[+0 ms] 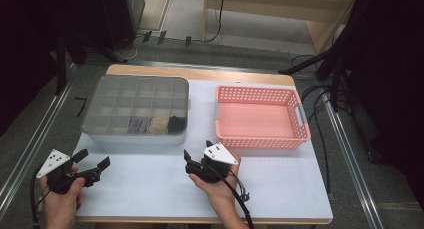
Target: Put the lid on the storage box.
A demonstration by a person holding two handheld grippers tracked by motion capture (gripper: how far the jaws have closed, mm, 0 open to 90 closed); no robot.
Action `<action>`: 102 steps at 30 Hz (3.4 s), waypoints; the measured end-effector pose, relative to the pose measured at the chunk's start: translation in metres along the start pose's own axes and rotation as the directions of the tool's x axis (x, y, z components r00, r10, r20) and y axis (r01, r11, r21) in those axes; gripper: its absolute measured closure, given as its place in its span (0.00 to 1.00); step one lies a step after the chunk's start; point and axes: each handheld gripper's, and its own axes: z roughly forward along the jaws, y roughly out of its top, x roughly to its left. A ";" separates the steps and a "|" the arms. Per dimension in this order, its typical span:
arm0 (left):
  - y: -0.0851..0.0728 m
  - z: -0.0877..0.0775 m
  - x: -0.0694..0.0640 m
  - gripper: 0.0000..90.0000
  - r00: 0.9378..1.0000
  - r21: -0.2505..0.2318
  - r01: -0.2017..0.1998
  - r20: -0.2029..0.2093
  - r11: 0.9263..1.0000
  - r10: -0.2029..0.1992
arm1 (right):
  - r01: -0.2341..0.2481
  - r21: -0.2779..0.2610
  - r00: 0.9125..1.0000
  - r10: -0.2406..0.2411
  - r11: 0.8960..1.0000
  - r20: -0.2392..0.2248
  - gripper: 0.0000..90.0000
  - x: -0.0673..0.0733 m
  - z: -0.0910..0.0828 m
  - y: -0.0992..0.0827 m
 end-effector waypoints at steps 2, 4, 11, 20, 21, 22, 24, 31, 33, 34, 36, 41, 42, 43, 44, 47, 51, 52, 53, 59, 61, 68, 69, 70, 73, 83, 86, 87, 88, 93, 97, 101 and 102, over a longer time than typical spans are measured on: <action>-0.001 0.000 0.000 0.09 1.000 0.003 -0.003 0.027 1.000 0.003 | 0.007 0.001 1.000 -0.007 1.000 -0.016 0.16 -0.006 -0.006 -0.002; -0.003 0.002 0.001 0.09 1.000 0.016 -0.003 0.025 1.000 0.003 | 0.017 0.000 0.999 -0.017 1.000 -0.035 0.13 -0.016 -0.016 -0.005; -0.006 0.003 -0.003 0.09 1.000 0.011 -0.027 0.006 1.000 0.027 | 0.001 -0.008 0.999 -0.002 1.000 -0.032 0.10 -0.043 -0.036 -0.012; -0.007 0.002 0.000 0.09 0.999 0.004 -0.014 0.035 1.000 0.014 | -0.033 -0.005 0.999 0.033 0.999 0.032 0.10 -0.076 -0.057 -0.025; -0.007 0.002 0.000 0.09 0.999 0.004 -0.013 0.036 1.000 0.013 | -0.035 -0.006 0.999 0.036 0.999 0.037 0.10 -0.080 -0.059 -0.027; -0.007 0.002 0.000 0.09 0.999 0.004 -0.013 0.036 1.000 0.013 | -0.043 -0.005 0.998 0.043 0.999 0.042 0.10 -0.083 -0.062 -0.028; -0.007 0.002 0.000 0.09 0.999 0.007 -0.014 0.034 1.000 0.014 | -0.044 -0.006 0.998 0.044 0.999 0.050 0.10 -0.087 -0.064 -0.029; -0.007 0.002 -0.001 0.09 0.999 0.007 -0.026 0.034 1.000 0.026 | -0.050 0.002 0.994 0.049 0.999 0.098 0.10 -0.110 -0.080 -0.034; -0.007 0.002 -0.001 0.09 0.999 0.009 -0.024 0.038 1.000 0.024 | -0.045 -0.001 0.993 0.045 0.999 0.105 0.10 -0.117 -0.084 -0.035; -0.007 0.002 -0.001 0.09 0.999 0.009 -0.024 0.038 1.000 0.024 | -0.045 -0.001 0.993 0.045 0.999 0.105 0.10 -0.117 -0.084 -0.035; -0.007 0.002 0.000 0.09 0.999 0.009 -0.024 0.040 1.000 0.024 | -0.049 0.003 0.991 0.048 0.999 0.125 0.10 -0.125 -0.089 -0.037; -0.007 0.002 -0.001 0.09 0.999 0.003 -0.032 0.036 0.999 0.032 | -0.065 -0.010 0.984 0.065 0.998 0.166 0.10 -0.142 -0.100 -0.040; -0.007 0.002 -0.002 0.09 0.999 0.003 -0.031 0.037 1.000 0.031 | -0.065 -0.010 0.984 0.065 0.998 0.166 0.10 -0.142 -0.100 -0.040; -0.007 0.002 -0.002 0.09 0.999 0.002 -0.031 0.037 1.000 0.030 | -0.069 -0.009 0.982 0.069 0.998 0.174 0.10 -0.146 -0.102 -0.041; -0.007 0.002 -0.002 0.09 0.999 0.002 -0.031 0.036 1.000 0.031 | -0.074 -0.012 0.980 0.075 0.997 0.183 0.10 -0.150 -0.104 -0.042; -0.007 0.002 -0.001 0.09 0.999 0.001 -0.032 0.041 0.999 0.032 | -0.089 -0.020 0.975 0.091 0.996 0.201 0.10 -0.162 -0.112 -0.044; -0.008 0.001 -0.001 0.09 0.998 -0.001 -0.037 0.041 0.999 0.037 | -0.100 -0.022 0.970 0.102 0.995 0.220 0.10 -0.171 -0.120 -0.046; -0.008 0.001 -0.001 0.09 0.998 -0.003 -0.036 0.042 0.999 0.036 | -0.102 -0.023 0.969 0.104 0.995 0.224 0.10 -0.173 -0.122 -0.046; -0.008 0.001 -0.001 0.09 0.998 -0.003 -0.036 0.042 0.999 0.036 | -0.102 -0.023 0.969 0.104 0.995 0.224 0.10 -0.173 -0.122 -0.046; -0.008 0.001 -0.002 0.09 0.998 -0.007 -0.035 0.044 0.999 0.035 | -0.105 -0.024 0.960 0.108 0.994 0.258 0.10 -0.188 -0.136 -0.051; -0.008 0.001 -0.002 0.09 0.998 -0.009 -0.034 0.044 0.999 0.034 | -0.119 -0.028 0.954 0.122 0.992 0.275 0.10 -0.196 -0.143 -0.053; -0.008 0.001 -0.002 0.09 0.999 -0.008 -0.032 0.043 0.999 0.033 | -0.121 -0.026 0.947 0.123 0.992 0.298 0.10 -0.207 -0.155 -0.058; -0.008 0.001 -0.002 0.09 0.998 -0.009 -0.034 0.044 0.999 0.035 | -0.121 -0.025 0.946 0.123 0.992 0.301 0.10 -0.209 -0.157 -0.059; -0.008 0.001 -0.002 0.09 0.998 -0.008 -0.035 0.044 0.999 0.035 | -0.116 -0.033 0.943 0.121 0.993 0.309 0.10 -0.214 -0.160 -0.060; -0.008 0.001 -0.002 0.09 0.998 -0.009 -0.035 0.045 0.999 0.035 | -0.126 -0.031 0.939 0.129 0.992 0.317 0.10 -0.217 -0.163 -0.061; -0.009 0.000 -0.003 0.09 0.998 -0.010 -0.043 0.047 0.999 0.043 | -0.143 -0.032 0.923 0.145 0.989 0.356 0.10 -0.235 -0.179 -0.069; -0.009 0.001 -0.003 0.09 0.998 -0.008 -0.046 0.045 0.999 0.046 | -0.136 -0.036 0.922 0.140 0.990 0.362 0.10 -0.240 -0.183 -0.071; -0.009 0.001 -0.003 0.09 0.998 -0.007 -0.046 0.044 0.999 0.046 | -0.146 -0.036 0.919 0.149 0.989 0.365 0.10 -0.241 -0.185 -0.071; -0.009 0.001 -0.003 0.09 0.998 -0.009 -0.047 0.045 0.999 0.047 | -0.145 -0.038 0.917 0.149 0.989 0.369 0.10 -0.243 -0.186 -0.072; -0.009 0.001 -0.004 0.09 0.997 -0.005 -0.058 0.047 0.998 0.058 | -0.139 -0.035 0.921 0.142 0.990 0.363 0.10 -0.243 -0.188 -0.074; -0.009 0.001 -0.004 0.09 0.997 -0.008 -0.056 0.052 0.998 0.056 | -0.127 -0.027 0.922 0.128 0.992 0.364 0.11 -0.242 -0.187 -0.075; -0.009 0.001 -0.004 0.09 0.996 -0.007 -0.061 0.062 0.998 0.061 | -0.118 -0.067 0.920 0.135 0.991 0.368 0.15 -0.241 -0.190 -0.079; -0.009 0.001 -0.004 0.09 0.996 -0.005 -0.064 0.062 0.998 0.064 | -0.118 -0.078 0.919 0.139 0.990 0.369 0.15 -0.240 -0.191 -0.079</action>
